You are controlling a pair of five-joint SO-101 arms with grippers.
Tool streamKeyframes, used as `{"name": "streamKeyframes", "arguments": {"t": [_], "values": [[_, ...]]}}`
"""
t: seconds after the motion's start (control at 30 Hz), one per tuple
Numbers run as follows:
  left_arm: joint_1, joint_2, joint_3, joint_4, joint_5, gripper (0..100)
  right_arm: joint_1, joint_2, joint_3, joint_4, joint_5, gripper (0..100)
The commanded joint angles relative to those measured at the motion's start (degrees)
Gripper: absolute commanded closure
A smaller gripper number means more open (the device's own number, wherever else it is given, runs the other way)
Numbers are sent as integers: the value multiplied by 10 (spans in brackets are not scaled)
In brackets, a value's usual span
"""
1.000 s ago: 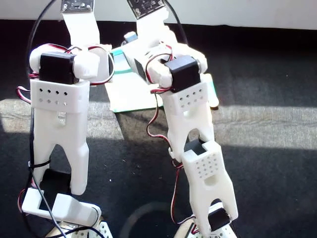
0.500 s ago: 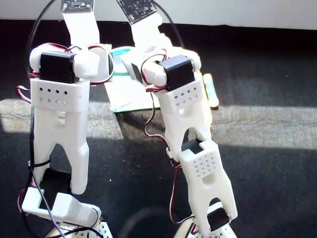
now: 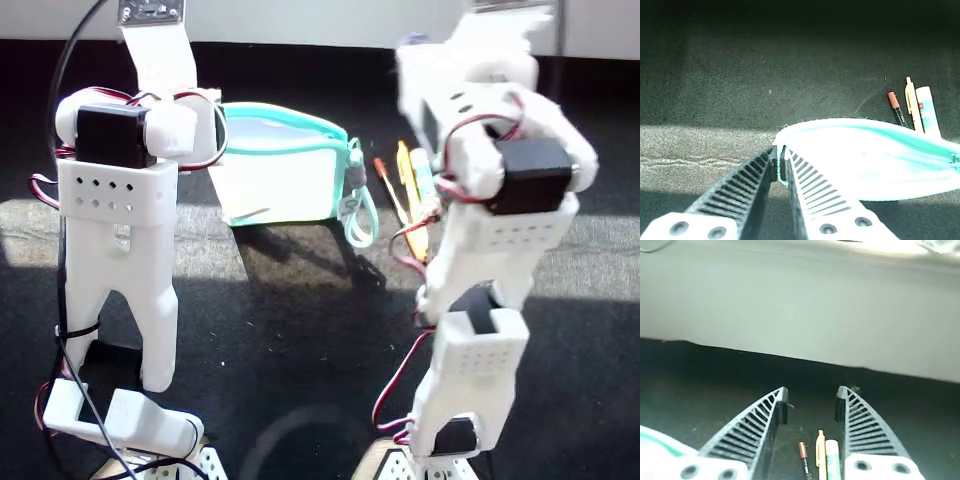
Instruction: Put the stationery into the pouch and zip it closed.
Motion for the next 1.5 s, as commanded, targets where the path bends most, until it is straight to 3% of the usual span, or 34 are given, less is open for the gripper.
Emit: {"name": "streamKeyframes", "arguments": {"t": [0.0, 0.13, 0.3, 0.37, 0.7, 1.13, 1.2, 1.3, 1.47], "values": [[-19, 26, 3, 19, -4, 991, 54, 39, 40, 0, -20, 836], [-25, 25, 4, 19, -4, 991, 40, 151, 163, -24, -7, 836], [-27, 26, 5, 19, -4, 991, 7, 282, 204, -109, 123, 836], [-24, 26, 5, 19, -4, 991, -7, 318, 198, -131, 141, 836], [-23, 26, 5, 19, -4, 991, -7, 405, 199, -203, 145, 836], [-23, 26, 5, 19, -3, 991, -7, 505, 198, -204, 147, 837], [-23, 26, 5, 19, -3, 991, -7, 508, 198, -204, 147, 869], [-23, 25, 5, 19, -3, 991, -5, 504, 194, -202, 147, 998], [-26, 25, 5, 19, -3, 991, -4, 484, 128, -154, 147, 993]]}}
